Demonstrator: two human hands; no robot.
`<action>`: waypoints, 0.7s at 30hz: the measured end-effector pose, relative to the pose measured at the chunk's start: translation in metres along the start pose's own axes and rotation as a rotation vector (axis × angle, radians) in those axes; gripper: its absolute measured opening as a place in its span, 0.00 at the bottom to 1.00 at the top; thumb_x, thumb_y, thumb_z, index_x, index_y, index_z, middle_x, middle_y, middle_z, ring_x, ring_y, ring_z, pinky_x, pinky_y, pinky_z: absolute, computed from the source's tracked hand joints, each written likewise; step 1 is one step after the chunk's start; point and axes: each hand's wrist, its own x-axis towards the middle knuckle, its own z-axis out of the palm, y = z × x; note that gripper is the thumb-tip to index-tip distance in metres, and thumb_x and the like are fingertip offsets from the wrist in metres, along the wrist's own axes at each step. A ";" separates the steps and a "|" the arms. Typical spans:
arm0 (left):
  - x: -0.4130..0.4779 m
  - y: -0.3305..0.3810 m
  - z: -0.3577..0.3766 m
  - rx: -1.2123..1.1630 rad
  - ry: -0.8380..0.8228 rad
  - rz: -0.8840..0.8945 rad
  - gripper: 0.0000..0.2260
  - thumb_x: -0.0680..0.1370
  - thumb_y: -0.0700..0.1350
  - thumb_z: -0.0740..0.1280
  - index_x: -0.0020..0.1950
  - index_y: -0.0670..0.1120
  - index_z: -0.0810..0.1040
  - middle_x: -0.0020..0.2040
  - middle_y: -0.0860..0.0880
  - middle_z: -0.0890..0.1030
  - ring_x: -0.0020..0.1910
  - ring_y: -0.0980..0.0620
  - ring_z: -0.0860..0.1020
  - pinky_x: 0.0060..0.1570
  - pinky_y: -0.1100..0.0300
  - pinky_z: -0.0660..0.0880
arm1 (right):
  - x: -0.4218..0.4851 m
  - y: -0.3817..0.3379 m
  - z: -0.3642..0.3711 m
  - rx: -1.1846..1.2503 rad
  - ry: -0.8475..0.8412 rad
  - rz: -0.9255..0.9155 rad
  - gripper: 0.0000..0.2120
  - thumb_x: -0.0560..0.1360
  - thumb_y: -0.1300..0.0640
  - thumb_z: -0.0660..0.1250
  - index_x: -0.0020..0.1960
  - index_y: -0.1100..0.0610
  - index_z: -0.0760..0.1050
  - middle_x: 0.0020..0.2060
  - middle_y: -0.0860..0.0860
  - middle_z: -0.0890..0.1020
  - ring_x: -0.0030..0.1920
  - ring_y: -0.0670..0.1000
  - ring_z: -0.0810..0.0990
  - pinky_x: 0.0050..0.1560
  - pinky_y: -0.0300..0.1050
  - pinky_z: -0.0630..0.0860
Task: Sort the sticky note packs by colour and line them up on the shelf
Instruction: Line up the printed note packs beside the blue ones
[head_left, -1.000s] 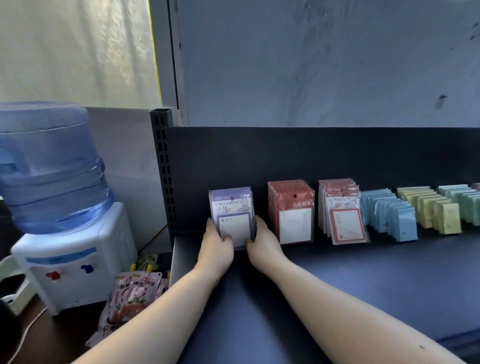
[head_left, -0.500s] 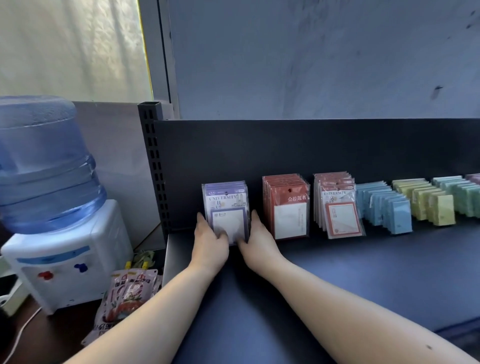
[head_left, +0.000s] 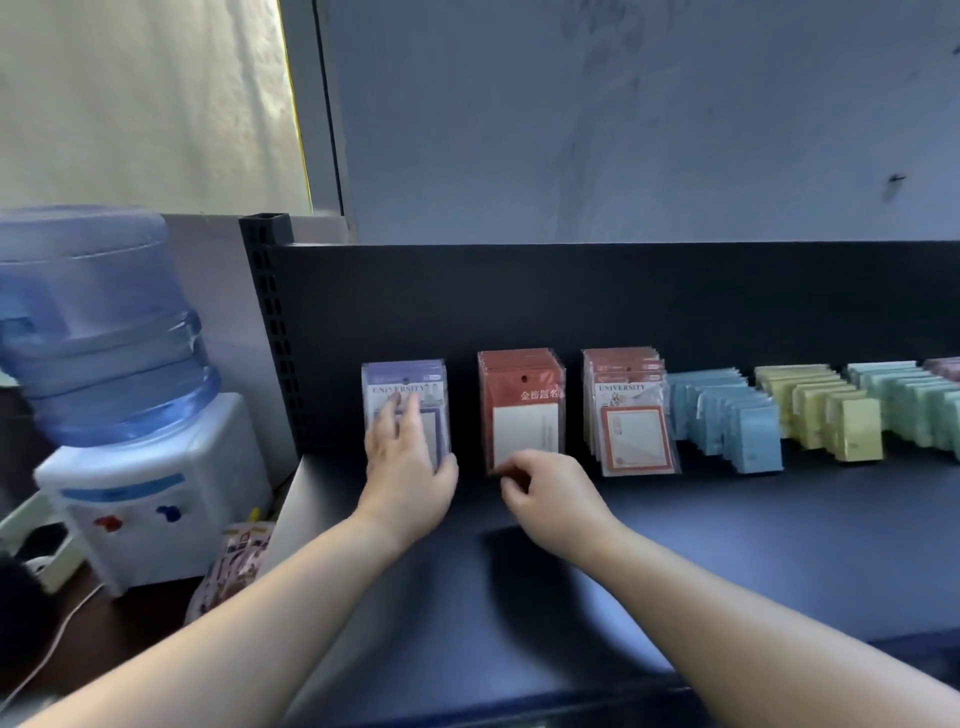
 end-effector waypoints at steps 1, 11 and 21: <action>-0.006 0.009 0.005 0.024 -0.047 0.021 0.34 0.78 0.44 0.65 0.78 0.43 0.50 0.78 0.42 0.49 0.77 0.45 0.47 0.74 0.55 0.46 | -0.002 0.013 -0.010 -0.096 -0.018 0.021 0.12 0.76 0.55 0.61 0.57 0.53 0.79 0.53 0.49 0.83 0.55 0.51 0.79 0.55 0.43 0.75; -0.053 0.065 0.062 0.567 -0.702 -0.182 0.38 0.75 0.65 0.60 0.79 0.49 0.50 0.79 0.42 0.49 0.77 0.40 0.49 0.73 0.41 0.56 | -0.007 0.116 -0.064 -0.526 -0.300 0.188 0.32 0.75 0.34 0.55 0.73 0.51 0.63 0.72 0.55 0.62 0.71 0.59 0.60 0.67 0.56 0.66; -0.057 0.055 0.064 0.537 -0.639 -0.214 0.40 0.73 0.68 0.61 0.79 0.53 0.50 0.80 0.46 0.48 0.78 0.45 0.47 0.74 0.42 0.53 | 0.001 0.122 -0.061 -0.522 -0.294 0.123 0.32 0.76 0.34 0.54 0.73 0.54 0.62 0.72 0.59 0.61 0.71 0.60 0.59 0.65 0.57 0.65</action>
